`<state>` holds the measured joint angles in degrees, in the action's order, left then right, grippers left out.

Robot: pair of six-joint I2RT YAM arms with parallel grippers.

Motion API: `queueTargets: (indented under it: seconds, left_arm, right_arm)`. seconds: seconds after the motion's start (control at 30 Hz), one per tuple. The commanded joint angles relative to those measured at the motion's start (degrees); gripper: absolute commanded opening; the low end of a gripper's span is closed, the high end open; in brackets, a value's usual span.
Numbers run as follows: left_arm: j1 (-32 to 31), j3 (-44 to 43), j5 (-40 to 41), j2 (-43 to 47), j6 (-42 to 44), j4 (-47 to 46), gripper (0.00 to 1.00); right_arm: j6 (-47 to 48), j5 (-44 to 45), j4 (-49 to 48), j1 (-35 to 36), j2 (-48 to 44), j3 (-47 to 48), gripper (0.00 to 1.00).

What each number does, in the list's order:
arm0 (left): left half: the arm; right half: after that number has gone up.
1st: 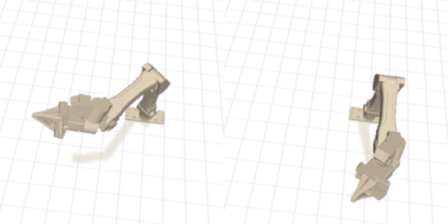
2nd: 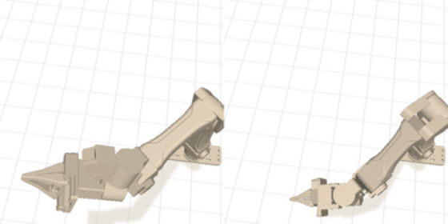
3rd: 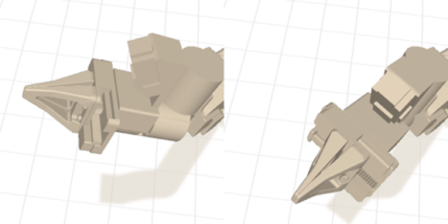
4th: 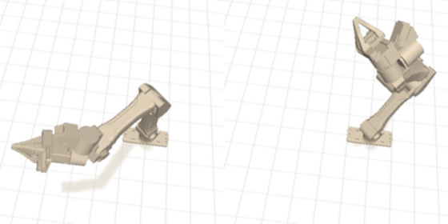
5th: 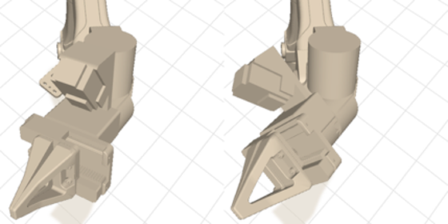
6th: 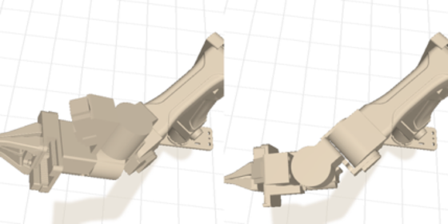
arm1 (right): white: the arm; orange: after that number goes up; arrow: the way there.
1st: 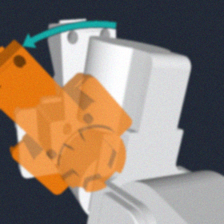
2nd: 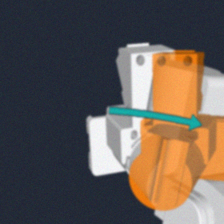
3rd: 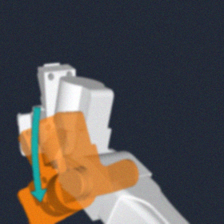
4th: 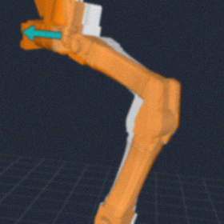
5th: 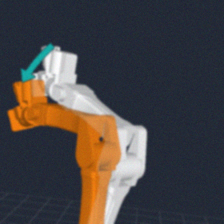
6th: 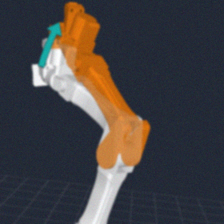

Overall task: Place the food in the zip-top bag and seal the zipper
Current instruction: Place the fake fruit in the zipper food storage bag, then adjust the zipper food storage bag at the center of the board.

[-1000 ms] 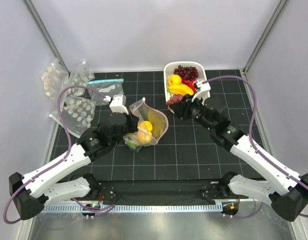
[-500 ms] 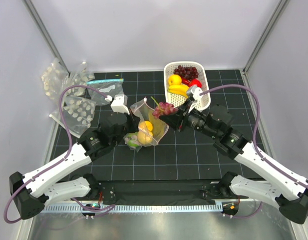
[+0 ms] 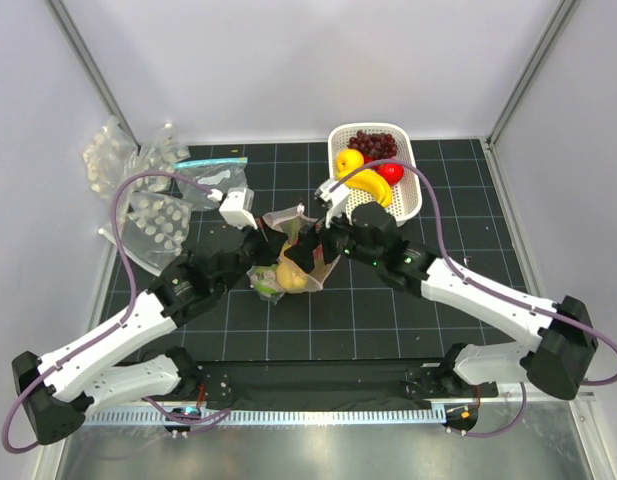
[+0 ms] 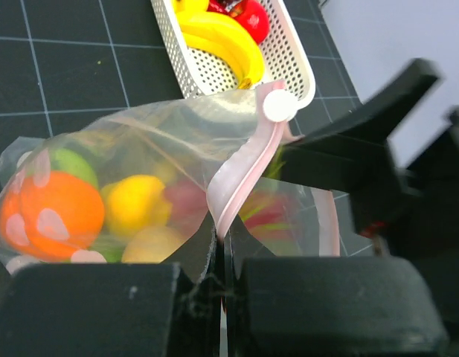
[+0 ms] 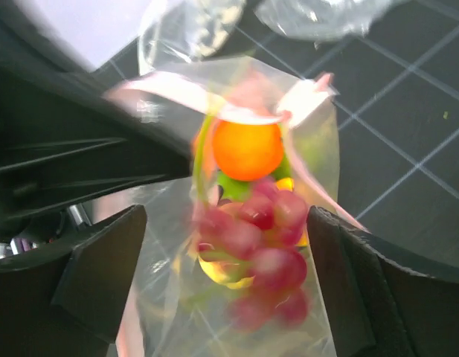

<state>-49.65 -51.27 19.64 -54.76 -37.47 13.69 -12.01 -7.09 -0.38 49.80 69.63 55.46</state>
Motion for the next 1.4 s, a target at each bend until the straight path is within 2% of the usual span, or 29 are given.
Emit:
queueTargets:
  seconds: [0.0, 0.27, 0.33, 0.4, 0.47, 0.53, 0.67, 0.9, 1.0, 1.03, 1.1, 1.13, 1.2, 1.23, 1.33, 1.37]
  left_arm:
    - [-0.01, 0.55, -0.39, 2.99, -0.14, -4.11, 0.00]
    - [-0.01, 2.22, 4.79, 6.25, -0.50, -3.77, 0.00]
    - [-0.01, 1.79, 7.24, 6.25, -0.84, -2.98, 0.00]
    - [-0.01, 1.43, 8.83, 6.07, -1.02, -1.66, 0.01]
    - [-0.10, 1.34, 9.97, 6.16, -1.11, -1.04, 0.00]
    - [-0.01, 1.34, 10.59, 6.16, -1.20, -0.86, 0.00]
    - [-0.10, 1.26, 11.47, 6.33, -1.20, -0.42, 0.00]
    - [-0.01, 1.52, 13.05, 7.39, -1.11, -0.07, 0.01]
    - [-0.01, 1.70, 13.58, 7.65, -1.29, -0.07, 0.01]
    - [-0.10, 1.70, 13.58, 7.57, -1.29, -0.16, 0.01]
    - [-0.01, 1.61, 12.71, 6.95, -1.29, -0.42, 0.01]
    - [-0.01, 1.61, 10.36, 6.69, -0.94, -0.77, 0.01]
    - [-0.10, 1.52, 6.14, 5.20, 0.03, -3.31, 0.01]
    - [-0.01, 1.35, 0.11, 4.50, 1.51, -4.54, 0.01]
    - [-0.10, 0.47, -11.08, 0.89, 2.49, -10.59, 0.00]
    - [-0.10, 0.12, -18.16, -0.16, 2.41, -11.57, 0.00]
  right_arm:
    - [0.94, 3.84, 2.40, 0.47, 2.01, 5.27, 1.00]
    - [1.29, 6.83, -1.02, 0.65, -5.19, 1.41, 1.00]
    - [1.29, 10.77, -1.03, 0.65, -6.96, 0.61, 0.99]
    - [1.11, 14.10, 0.02, 0.56, -7.66, 0.96, 0.92]
    - [0.85, 15.87, 2.83, 0.56, -7.31, 1.75, 0.87]
    - [-0.02, 17.71, 5.55, 0.56, -5.83, 3.33, 0.86]
    - [-1.35, 15.63, 10.13, 0.56, -2.22, 6.76, 0.75]
    - [-2.05, 15.79, 20.22, 0.56, 4.37, 13.69, 0.71]
    - [-2.49, 15.71, 22.79, 0.56, 7.09, 15.72, 0.60]
    - [-2.49, 15.53, 23.40, 0.65, 7.54, 16.08, 0.41]
    - [-2.58, 15.70, 23.50, 0.56, 7.37, 16.08, 0.23]
    - [-2.67, 15.88, 22.89, 0.56, 7.02, 15.82, 0.10]
    - [-3.28, 16.84, 21.49, 0.56, 5.70, 14.68, 0.03]
    - [-3.54, 18.33, 20.78, 0.56, 3.87, 14.07, 0.01]
    - [-4.25, 21.23, 15.87, 0.56, -1.48, 10.21, 0.01]
    - [-4.60, 22.11, 14.20, 0.65, -3.42, 8.71, 0.01]
